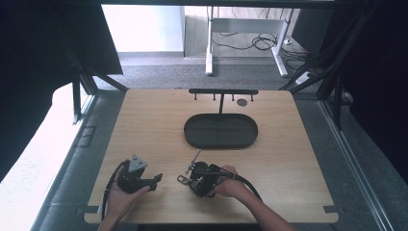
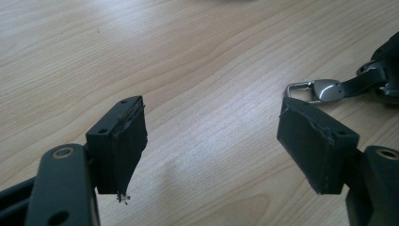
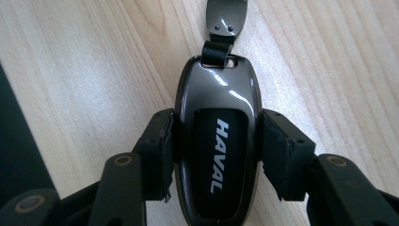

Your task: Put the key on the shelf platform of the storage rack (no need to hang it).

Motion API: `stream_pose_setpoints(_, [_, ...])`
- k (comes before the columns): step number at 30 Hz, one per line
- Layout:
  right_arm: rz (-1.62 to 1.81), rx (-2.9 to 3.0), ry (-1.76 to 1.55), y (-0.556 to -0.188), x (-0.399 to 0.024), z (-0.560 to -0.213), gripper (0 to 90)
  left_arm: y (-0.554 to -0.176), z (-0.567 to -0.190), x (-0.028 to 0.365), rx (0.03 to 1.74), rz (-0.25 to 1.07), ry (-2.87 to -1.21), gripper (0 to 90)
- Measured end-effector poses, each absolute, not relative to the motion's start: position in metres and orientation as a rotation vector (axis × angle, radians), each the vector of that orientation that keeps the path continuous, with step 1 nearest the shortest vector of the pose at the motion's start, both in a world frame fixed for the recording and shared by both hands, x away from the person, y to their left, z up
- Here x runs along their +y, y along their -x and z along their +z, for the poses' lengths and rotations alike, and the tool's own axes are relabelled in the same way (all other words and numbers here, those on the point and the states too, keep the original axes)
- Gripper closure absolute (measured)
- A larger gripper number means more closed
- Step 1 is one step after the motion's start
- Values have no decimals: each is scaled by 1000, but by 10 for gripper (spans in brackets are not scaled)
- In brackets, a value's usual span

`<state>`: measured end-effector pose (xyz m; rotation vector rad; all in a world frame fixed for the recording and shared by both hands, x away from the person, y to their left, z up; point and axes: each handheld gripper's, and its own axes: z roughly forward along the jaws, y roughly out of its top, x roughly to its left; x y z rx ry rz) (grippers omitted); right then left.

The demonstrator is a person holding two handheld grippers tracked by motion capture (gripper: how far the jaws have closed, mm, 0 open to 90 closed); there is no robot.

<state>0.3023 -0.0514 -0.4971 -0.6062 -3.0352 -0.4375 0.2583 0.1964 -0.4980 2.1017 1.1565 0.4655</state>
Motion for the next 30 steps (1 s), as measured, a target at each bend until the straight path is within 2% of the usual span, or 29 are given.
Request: stream_pose_setpoints(30, [-622, -3051, 602, -303, -61, -451, 488, -258, -498, 197, 1159, 473, -2093, 248])
